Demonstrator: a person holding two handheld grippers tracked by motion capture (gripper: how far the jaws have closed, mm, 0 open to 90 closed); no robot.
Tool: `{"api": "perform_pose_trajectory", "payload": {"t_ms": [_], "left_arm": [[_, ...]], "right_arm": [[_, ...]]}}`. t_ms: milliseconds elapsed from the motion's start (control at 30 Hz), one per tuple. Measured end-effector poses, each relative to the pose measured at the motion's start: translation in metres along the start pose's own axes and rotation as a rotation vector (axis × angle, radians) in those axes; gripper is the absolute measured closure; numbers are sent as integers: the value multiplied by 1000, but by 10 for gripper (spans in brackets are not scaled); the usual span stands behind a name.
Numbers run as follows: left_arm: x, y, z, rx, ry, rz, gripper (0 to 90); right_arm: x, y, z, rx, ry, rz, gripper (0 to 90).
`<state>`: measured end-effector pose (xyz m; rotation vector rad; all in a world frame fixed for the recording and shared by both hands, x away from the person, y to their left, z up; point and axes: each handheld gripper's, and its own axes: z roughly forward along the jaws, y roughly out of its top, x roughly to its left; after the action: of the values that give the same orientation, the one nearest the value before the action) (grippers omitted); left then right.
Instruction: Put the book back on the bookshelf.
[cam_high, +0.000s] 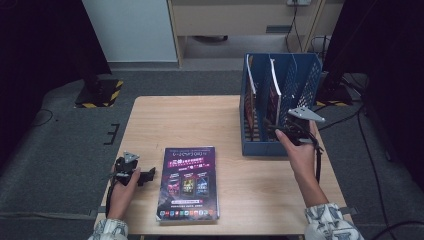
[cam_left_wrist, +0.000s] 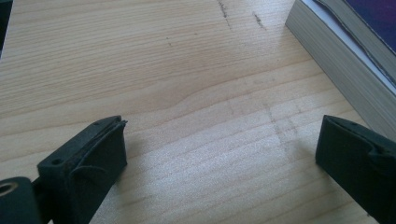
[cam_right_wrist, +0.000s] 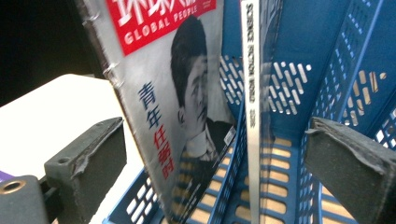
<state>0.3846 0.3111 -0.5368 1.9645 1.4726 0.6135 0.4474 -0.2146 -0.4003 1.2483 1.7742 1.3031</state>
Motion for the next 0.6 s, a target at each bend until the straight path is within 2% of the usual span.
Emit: {"api": "perform_pose_trajectory", "payload": {"t_ms": [367,600], "left_arm": [[0,0,0,1,1,-1,6],[0,0,0,3,-4,4,6]], "right_arm": [[-1,-19,-17,5,33,-24,63],[2,-32,-26,14,42,-21,65]]}}
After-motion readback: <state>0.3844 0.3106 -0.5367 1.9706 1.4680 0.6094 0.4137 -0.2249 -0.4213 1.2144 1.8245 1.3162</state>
